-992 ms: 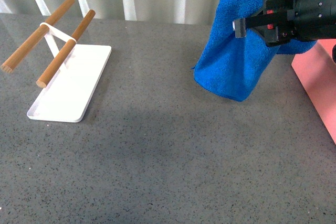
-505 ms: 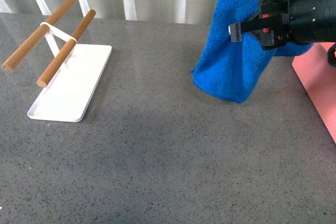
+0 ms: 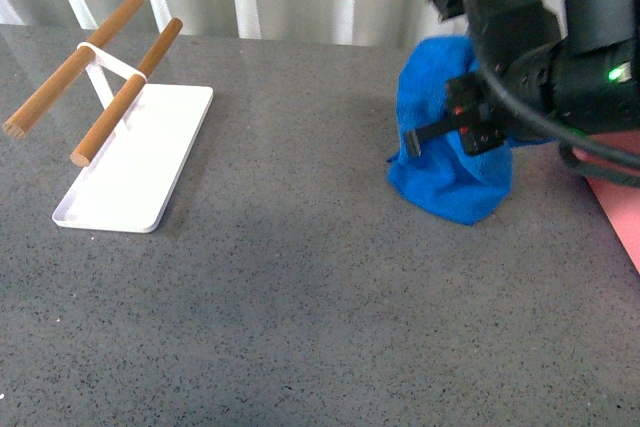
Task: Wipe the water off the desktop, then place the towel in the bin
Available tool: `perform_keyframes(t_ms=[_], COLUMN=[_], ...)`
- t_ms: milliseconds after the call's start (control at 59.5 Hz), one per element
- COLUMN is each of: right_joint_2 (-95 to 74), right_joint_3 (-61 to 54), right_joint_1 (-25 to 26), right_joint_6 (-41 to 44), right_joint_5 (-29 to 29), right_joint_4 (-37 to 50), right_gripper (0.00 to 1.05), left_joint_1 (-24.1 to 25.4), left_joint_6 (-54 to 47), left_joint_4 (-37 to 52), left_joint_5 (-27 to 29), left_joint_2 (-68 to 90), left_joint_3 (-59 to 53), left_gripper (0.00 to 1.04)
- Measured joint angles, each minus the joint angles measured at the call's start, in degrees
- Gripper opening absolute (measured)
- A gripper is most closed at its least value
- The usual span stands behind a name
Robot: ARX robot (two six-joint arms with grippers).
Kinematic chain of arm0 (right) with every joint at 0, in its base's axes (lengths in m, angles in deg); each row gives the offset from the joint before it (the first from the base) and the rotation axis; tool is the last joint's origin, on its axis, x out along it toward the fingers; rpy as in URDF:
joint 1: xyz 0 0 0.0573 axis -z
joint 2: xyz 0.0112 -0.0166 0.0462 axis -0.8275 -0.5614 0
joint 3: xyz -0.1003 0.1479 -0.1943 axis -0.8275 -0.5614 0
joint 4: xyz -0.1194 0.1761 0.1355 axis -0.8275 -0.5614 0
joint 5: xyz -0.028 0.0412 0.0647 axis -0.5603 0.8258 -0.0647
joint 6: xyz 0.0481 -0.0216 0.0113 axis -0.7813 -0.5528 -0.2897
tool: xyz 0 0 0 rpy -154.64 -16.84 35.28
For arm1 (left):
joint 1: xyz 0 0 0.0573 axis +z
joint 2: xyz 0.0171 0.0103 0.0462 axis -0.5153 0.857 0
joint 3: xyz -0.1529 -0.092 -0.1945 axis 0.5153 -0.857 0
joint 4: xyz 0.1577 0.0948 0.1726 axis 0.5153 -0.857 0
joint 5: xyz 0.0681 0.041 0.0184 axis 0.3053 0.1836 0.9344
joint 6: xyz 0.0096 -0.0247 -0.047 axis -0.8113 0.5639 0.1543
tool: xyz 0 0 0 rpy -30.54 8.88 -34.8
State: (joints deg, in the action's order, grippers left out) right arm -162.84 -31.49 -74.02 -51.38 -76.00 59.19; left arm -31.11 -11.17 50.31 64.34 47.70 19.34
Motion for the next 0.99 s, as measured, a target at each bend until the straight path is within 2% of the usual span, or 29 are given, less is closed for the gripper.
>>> perform_keyframes(t_ms=[84,353,505,589,774,875,992], right_joint_2=[-5.31,-17.05,-21.44,-22.34,-22.03,-19.67,-15.26], right_joint_3=[2.34,13.55,21.73,24.35,24.63,21.07,13.4], right_joint_1=[-0.11,-0.22,-2.89,-4.42,-8.87,-12.11,-14.27], right_joint_6=[3.17,12.33,13.92,13.25,11.5,11.28,12.04], right_joint_5=[-2.47,-11.37,-14.75,-14.03,-8.68,-3.96,-1.09], right_joint_4=[-1.92,-8.94,-12.55,-14.38,-15.26,-14.38,-12.96], right_gripper=[0.06,0.06,0.06,0.06,0.06,0.06,0.06], left_joint_1=[0.0,0.0,0.0,0.0,0.0,0.0,0.0], left_joint_6=[-0.07,-0.13,-0.13,-0.13,-0.13,-0.13,-0.13], left_joint_4=[0.0,0.0,0.0,0.0,0.0,0.0,0.0], left_joint_5=[0.0,-0.02,-0.02,0.0,-0.02,0.0,0.0], left_joint_2=[0.0,-0.11,-0.09,-0.09,-0.09,-0.09,-0.11], left_joint_3=[0.0,0.0,0.0,0.0,0.0,0.0,0.0], left_gripper=[1.0,0.98,0.98,0.98,0.98,0.98,0.98])
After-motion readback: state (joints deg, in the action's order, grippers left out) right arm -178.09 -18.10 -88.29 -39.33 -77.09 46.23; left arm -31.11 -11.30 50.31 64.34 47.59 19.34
